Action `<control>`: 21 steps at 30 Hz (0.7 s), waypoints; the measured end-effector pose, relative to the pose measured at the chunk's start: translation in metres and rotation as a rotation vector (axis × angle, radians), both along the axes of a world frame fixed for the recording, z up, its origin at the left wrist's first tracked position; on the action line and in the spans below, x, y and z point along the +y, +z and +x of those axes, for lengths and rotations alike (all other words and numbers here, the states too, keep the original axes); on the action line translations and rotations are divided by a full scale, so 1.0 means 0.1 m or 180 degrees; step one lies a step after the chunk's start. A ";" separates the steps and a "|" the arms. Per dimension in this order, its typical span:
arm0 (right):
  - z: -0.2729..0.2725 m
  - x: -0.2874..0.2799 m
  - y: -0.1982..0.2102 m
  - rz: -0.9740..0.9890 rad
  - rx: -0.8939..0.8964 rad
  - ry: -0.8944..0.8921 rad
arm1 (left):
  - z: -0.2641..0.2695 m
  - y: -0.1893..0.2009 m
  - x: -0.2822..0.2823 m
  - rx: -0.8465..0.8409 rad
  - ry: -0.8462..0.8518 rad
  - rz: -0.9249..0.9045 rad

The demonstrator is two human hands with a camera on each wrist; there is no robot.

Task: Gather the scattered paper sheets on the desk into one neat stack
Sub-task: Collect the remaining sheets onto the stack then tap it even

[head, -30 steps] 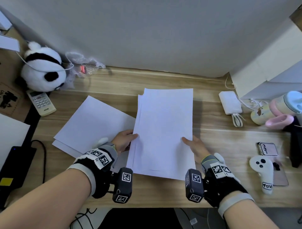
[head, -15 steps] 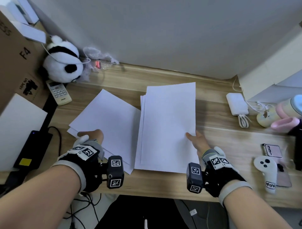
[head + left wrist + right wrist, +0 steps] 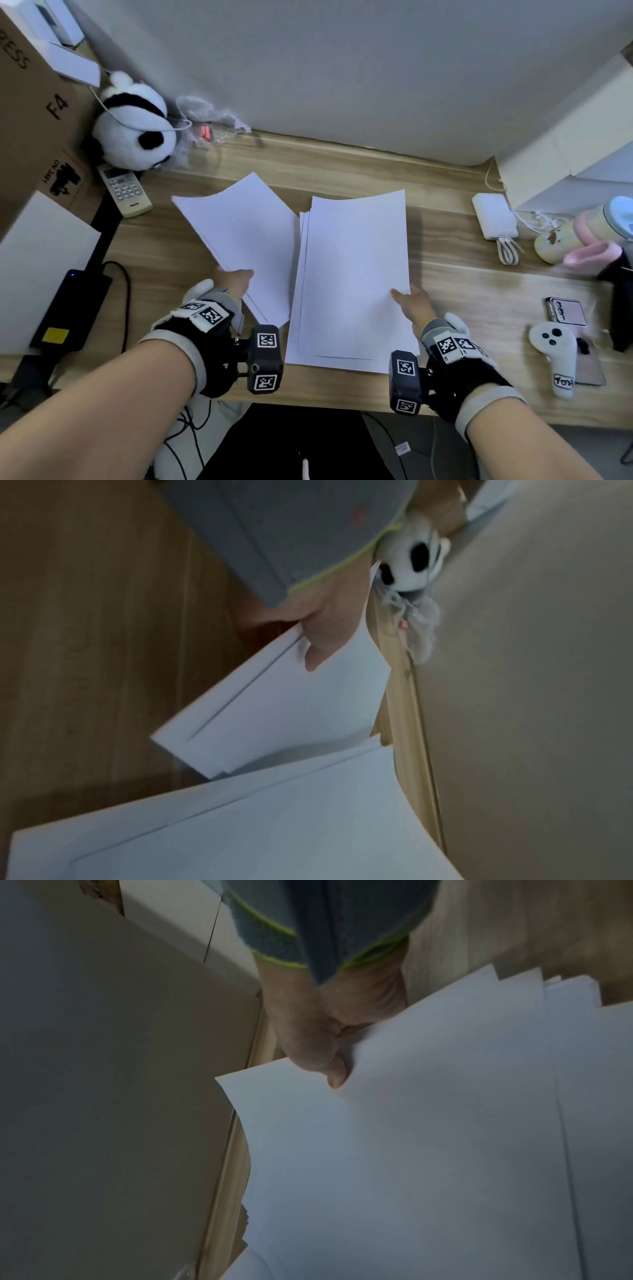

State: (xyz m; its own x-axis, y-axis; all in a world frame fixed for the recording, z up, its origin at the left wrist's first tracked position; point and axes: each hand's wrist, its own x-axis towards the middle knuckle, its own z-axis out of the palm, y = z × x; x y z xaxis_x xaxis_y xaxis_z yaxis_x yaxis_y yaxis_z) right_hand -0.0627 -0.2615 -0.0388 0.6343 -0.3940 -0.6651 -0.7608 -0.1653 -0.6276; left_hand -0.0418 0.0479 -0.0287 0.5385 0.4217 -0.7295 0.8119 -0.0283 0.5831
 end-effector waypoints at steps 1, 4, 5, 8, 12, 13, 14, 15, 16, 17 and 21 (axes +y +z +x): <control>-0.02 -0.01 0.01 0.0004 0.0007 0.0001 | 0.06 0.00 -0.06 -0.0055 -0.0142 0.0041; -0.06 -0.05 0.01 -0.0059 0.0057 -0.0072 | 0.21 0.21 -0.23 -0.0337 -0.0394 0.0220; -0.07 -0.06 0.01 -0.0139 0.0081 -0.0093 | 0.28 0.30 -0.28 -0.0551 -0.0447 0.0246; -0.10 -0.11 -0.03 -0.0230 0.0171 -0.0178 | 0.50 0.78 -0.46 -0.1150 -0.0502 0.0145; -0.14 -0.17 -0.03 -0.0278 0.0207 -0.0156 | 0.67 1.41 -0.73 -0.1742 -0.0551 -0.0365; -0.14 -0.17 -0.02 -0.0274 0.0192 -0.0095 | 0.69 1.50 -0.78 -0.1847 -0.0642 -0.0569; -0.15 -0.19 -0.01 -0.0235 0.0217 -0.0075 | 0.70 1.58 -0.83 -0.1900 -0.0734 -0.0779; -0.15 -0.21 -0.01 -0.0202 0.0256 -0.0060 | 0.71 1.62 -0.87 -0.1931 -0.0769 -0.0951; -0.15 -0.20 0.03 -0.0175 0.0328 -0.0012 | 0.70 1.63 -0.88 -0.1914 -0.0800 -0.1072; -0.14 -0.21 0.06 -0.0144 0.0365 0.0015 | 0.69 1.60 -0.90 -0.1879 -0.0828 -0.1157; -0.13 -0.33 0.12 0.0049 0.0506 -0.0029 | 0.60 1.24 -0.95 -0.1341 -0.1064 -0.0907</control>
